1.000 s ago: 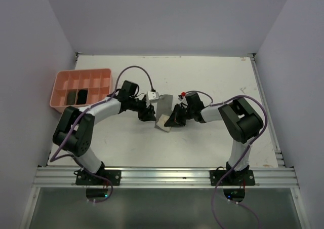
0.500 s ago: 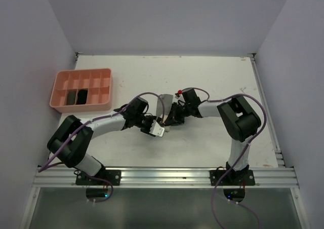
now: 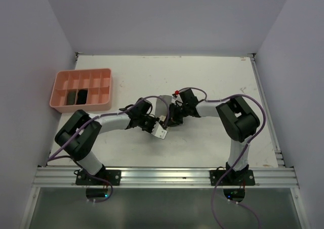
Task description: Roll the underwear
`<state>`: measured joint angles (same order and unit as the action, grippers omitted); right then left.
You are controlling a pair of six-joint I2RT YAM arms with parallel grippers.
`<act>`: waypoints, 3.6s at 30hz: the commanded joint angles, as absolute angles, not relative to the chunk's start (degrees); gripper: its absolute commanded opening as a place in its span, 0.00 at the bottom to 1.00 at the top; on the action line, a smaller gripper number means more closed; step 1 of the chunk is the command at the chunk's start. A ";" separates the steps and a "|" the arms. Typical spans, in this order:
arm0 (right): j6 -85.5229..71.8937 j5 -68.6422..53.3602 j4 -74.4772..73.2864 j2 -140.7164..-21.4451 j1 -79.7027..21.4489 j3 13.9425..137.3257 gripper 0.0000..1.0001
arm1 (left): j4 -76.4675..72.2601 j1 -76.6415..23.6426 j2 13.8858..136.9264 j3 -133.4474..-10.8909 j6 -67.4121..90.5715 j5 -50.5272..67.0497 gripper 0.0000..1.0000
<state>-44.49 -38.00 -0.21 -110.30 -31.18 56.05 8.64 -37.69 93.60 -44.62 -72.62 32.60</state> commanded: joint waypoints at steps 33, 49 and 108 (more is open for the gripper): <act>2.61 -19.86 -8.61 -71.62 -36.82 45.87 0.60 | 68.91 -25.40 132.71 -86.31 -60.82 54.15 0.00; 15.90 -16.62 -6.52 -84.98 -56.07 50.63 0.53 | 71.46 -25.75 134.47 -81.65 -61.00 53.88 0.00; -5.62 -45.60 -10.03 -110.91 -45.45 60.91 0.00 | 12.57 -8.00 85.65 -65.94 -23.45 47.57 0.38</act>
